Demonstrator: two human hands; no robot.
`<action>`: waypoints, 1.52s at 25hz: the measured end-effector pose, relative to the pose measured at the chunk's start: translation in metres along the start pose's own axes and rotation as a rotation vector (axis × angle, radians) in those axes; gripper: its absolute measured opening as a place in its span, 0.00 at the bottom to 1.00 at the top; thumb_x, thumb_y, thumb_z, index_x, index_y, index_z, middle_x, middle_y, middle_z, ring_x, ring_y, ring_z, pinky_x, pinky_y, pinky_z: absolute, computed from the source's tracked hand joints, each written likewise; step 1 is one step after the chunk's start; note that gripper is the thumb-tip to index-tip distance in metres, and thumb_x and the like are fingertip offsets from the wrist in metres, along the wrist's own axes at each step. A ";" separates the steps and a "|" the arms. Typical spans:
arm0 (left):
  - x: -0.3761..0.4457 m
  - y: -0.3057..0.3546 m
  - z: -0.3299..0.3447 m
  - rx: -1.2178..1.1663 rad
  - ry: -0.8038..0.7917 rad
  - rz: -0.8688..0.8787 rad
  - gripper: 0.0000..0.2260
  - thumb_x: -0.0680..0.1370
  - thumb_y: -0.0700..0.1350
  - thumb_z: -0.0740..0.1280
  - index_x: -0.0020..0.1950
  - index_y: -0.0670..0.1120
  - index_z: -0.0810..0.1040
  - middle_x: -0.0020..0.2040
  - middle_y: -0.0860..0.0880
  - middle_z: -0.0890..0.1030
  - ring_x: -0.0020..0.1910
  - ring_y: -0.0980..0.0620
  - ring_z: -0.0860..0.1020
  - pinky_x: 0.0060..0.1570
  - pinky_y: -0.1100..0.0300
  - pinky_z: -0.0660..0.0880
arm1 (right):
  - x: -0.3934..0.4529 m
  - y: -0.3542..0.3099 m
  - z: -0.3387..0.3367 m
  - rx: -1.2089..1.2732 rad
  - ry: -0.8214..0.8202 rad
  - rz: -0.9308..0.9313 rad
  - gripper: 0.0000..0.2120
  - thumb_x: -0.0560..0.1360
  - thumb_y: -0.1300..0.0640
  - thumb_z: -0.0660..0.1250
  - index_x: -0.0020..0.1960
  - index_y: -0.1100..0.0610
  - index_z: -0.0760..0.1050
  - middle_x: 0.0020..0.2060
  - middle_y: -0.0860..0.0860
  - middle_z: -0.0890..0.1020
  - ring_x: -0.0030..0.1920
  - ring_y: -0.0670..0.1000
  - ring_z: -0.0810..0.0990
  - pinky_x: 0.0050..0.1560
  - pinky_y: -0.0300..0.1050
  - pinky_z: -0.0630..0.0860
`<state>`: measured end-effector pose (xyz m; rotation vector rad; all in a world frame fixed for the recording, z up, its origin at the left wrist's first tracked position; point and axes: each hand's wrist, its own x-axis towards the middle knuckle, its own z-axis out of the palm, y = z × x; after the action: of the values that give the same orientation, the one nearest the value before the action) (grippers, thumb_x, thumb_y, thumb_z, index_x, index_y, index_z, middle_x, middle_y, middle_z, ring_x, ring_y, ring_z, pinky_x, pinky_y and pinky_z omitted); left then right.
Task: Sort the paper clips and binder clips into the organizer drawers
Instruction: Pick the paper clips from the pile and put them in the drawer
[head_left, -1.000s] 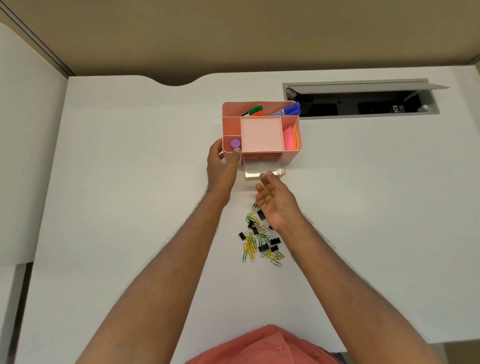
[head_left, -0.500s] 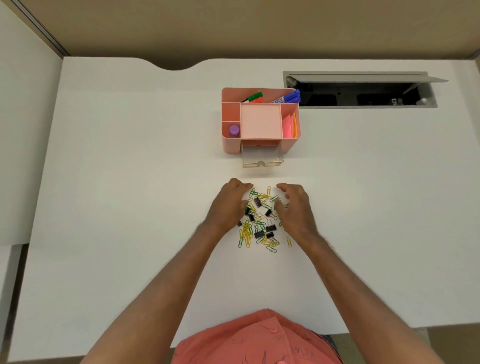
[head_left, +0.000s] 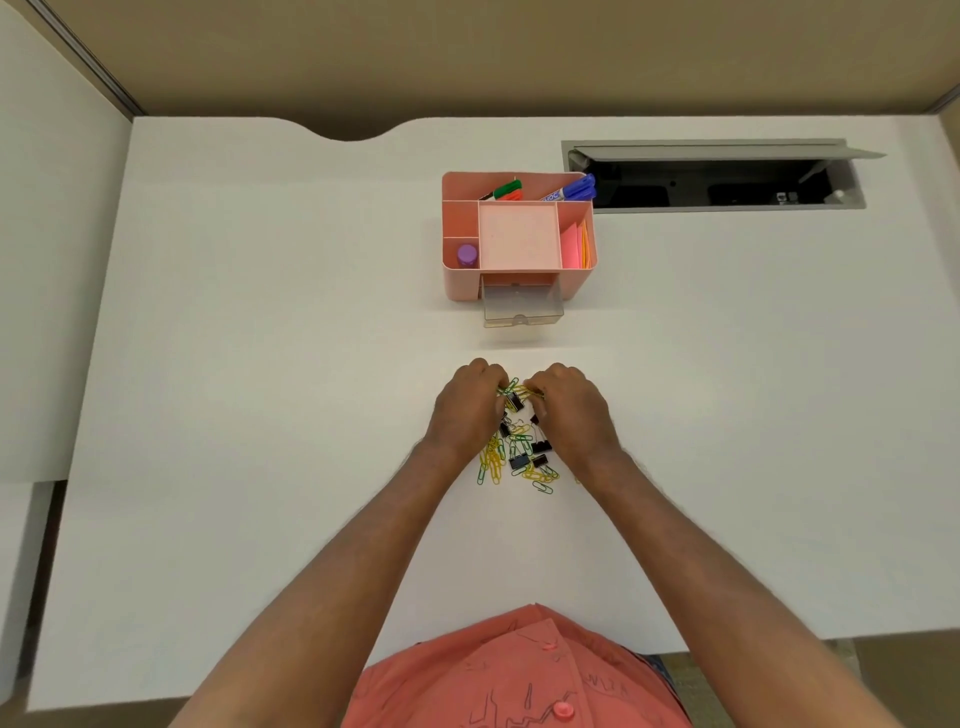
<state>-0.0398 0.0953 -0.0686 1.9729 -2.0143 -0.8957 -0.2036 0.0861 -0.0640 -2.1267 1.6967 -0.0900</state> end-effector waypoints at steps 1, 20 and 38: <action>0.000 0.000 0.000 -0.009 0.002 -0.007 0.08 0.78 0.39 0.67 0.57 0.46 0.78 0.55 0.48 0.77 0.54 0.47 0.75 0.47 0.53 0.75 | -0.001 0.001 0.000 0.010 -0.003 0.011 0.08 0.80 0.59 0.66 0.56 0.55 0.81 0.50 0.52 0.81 0.52 0.55 0.77 0.47 0.51 0.76; 0.007 0.001 -0.001 0.084 -0.070 0.079 0.13 0.80 0.41 0.67 0.64 0.49 0.77 0.59 0.48 0.77 0.58 0.46 0.76 0.51 0.51 0.75 | -0.006 0.034 -0.017 0.377 -0.018 0.299 0.14 0.79 0.66 0.62 0.56 0.54 0.83 0.53 0.51 0.83 0.51 0.50 0.82 0.52 0.45 0.79; 0.007 0.015 -0.001 0.110 -0.042 0.028 0.05 0.79 0.40 0.67 0.54 0.47 0.79 0.53 0.48 0.77 0.54 0.46 0.76 0.46 0.52 0.72 | -0.006 0.019 -0.011 0.045 -0.099 0.097 0.08 0.78 0.63 0.65 0.53 0.57 0.81 0.50 0.53 0.79 0.47 0.56 0.80 0.47 0.51 0.77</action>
<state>-0.0526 0.0874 -0.0624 1.9921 -2.1524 -0.8450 -0.2260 0.0851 -0.0594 -1.9790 1.7206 0.0057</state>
